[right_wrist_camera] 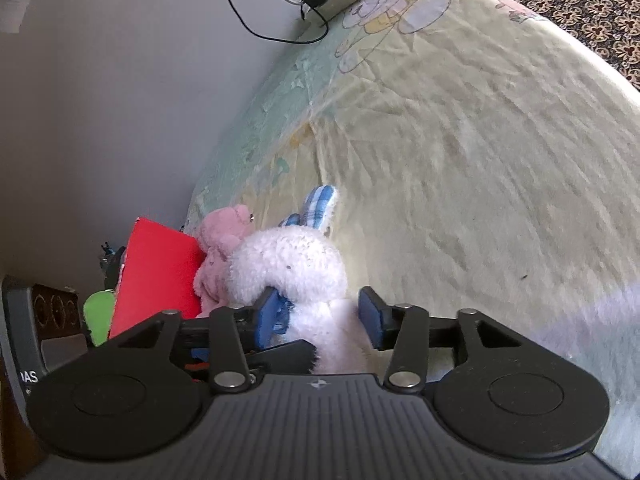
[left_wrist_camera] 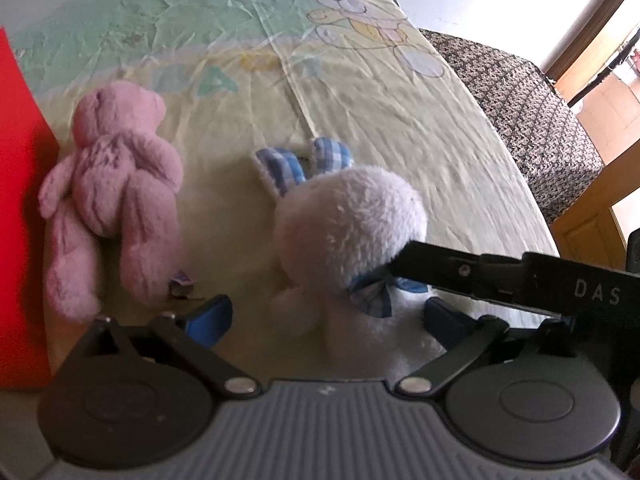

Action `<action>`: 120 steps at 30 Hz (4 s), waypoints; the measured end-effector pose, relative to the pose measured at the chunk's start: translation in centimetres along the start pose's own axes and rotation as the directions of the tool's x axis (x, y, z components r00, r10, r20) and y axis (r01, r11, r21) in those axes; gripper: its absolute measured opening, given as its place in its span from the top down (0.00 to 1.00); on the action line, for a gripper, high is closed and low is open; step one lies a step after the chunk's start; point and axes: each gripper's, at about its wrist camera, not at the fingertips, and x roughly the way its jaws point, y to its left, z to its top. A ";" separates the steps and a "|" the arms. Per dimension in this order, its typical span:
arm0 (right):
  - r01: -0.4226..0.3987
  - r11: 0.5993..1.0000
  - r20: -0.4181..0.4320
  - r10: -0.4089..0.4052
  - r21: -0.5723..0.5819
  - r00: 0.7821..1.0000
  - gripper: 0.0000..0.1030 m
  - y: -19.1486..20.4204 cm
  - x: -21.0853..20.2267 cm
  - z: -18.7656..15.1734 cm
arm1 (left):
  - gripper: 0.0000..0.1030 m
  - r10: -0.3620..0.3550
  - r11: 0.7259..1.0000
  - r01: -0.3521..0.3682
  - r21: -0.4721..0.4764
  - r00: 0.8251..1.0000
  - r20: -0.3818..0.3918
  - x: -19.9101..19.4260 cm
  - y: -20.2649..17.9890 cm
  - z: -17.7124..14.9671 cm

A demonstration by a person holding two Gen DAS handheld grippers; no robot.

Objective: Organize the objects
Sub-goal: 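Close the right gripper on the white bunny's body at the bow, then lift the white bunny off the sheet with the right gripper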

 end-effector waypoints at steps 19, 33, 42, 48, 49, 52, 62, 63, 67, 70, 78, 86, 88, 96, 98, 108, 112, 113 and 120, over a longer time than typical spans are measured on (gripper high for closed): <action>-0.048 0.999 -0.076 0.049 0.014 0.996 0.55 -0.3 0.6 0.4 | 0.00 -0.049 0.998 0.048 0.031 0.999 0.009 0.9 -0.3 0.1; -0.051 0.998 -0.106 0.049 -0.020 0.993 0.50 0.6 1.0 0.3 | 0.00 0.029 0.994 -0.032 0.102 0.999 0.030 1.2 -0.9 -0.1; -0.054 0.998 -0.100 0.052 -0.015 0.994 0.50 0.6 0.8 0.6 | 0.01 0.020 0.996 -0.020 0.087 1.000 0.011 1.0 -0.5 -0.3; -0.054 0.998 -0.104 0.050 -0.031 0.993 0.62 1.1 1.1 0.3 | 0.05 0.022 0.997 -0.022 0.071 1.000 0.000 0.8 -0.1 -0.2; -0.054 0.998 -0.105 0.050 -0.033 0.993 0.62 1.2 1.2 0.3 | 0.08 0.022 0.997 -0.022 0.073 1.000 0.001 0.8 -0.2 -0.2; -0.052 0.998 -0.103 0.048 -0.034 0.994 0.62 1.1 1.2 0.2 | 0.12 0.024 0.996 -0.024 0.084 1.000 0.005 0.6 -0.3 -0.3; -0.036 0.998 -0.094 0.032 -0.049 0.995 0.62 1.7 1.0 -0.2 | 0.24 0.008 0.996 -0.009 0.089 1.000 0.016 0.1 -0.5 -0.6; -0.035 0.998 -0.094 0.030 -0.052 0.995 0.63 1.7 1.0 -0.2 | 0.24 0.008 0.996 -0.009 0.092 1.000 0.019 0.0 -0.6 -0.6; -0.029 0.998 -0.093 0.023 -0.064 0.995 0.66 2.0 0.7 -0.4 | 0.29 0.002 0.994 -0.006 0.105 1.000 0.029 -0.4 -0.8 -0.9; -0.022 0.996 -0.096 0.013 -0.088 0.995 0.67 2.5 0.5 -0.6 | 0.33 0.001 0.993 -0.006 0.121 0.999 0.041 -0.9 -1.0 -1.1; -0.023 0.995 -0.115 0.011 -0.100 0.993 0.76 2.8 -0.3 -1.1 | 0.35 -0.014 0.991 0.007 0.133 0.998 0.054 -2.0 -1.2 -1.9; 0.003 0.991 -0.095 -0.016 -0.134 0.995 0.65 3.3 -0.2 -1.7 | 0.16 0.017 0.990 -0.030 0.138 0.995 0.097 -2.5 -0.5 -3.2; 0.012 0.991 -0.093 -0.024 -0.134 0.995 0.60 3.2 0.2 -1.8 | 0.12 0.025 0.989 -0.038 0.144 0.995 0.096 -2.1 -0.4 -3.1; -0.001 0.994 -0.100 -0.010 -0.105 0.995 0.47 3.0 1.6 -1.3 | 0.22 0.006 0.992 -0.016 0.126 0.997 0.079 -0.4 0.0 -2.3; -0.007 0.993 -0.102 -0.005 -0.114 0.995 0.52 3.1 1.6 -1.3 | 0.27 0.013 0.990 -0.025 0.139 0.996 0.086 -0.5 -0.2 -2.3; -0.041 0.993 -0.146 0.025 -0.111 0.989 0.65 3.4 1.1 -1.1 | 0.41 -0.005 0.991 -0.010 0.133 0.994 0.107 -2.0 -0.3 -2.6; -0.058 0.991 -0.163 0.038 -0.121 0.986 0.73 3.6 0.9 -1.2 | 0.44 -0.023 0.991 0.006 0.130 0.992 0.126 -3.1 0.0 -3.3; -0.058 0.990 -0.165 0.037 -0.127 0.986 0.73 3.6 1.0 -1.3 | 0.37 -0.023 0.992 0.007 0.125 0.992 0.128 -3.2 0.2 -3.4; -0.045 0.989 -0.116 0.029 -0.140 0.993 0.56 3.6 1.3 -1.2 | 0.08 0.008 0.992 -0.026 0.123 0.989 0.146 -2.3 1.3 -3.2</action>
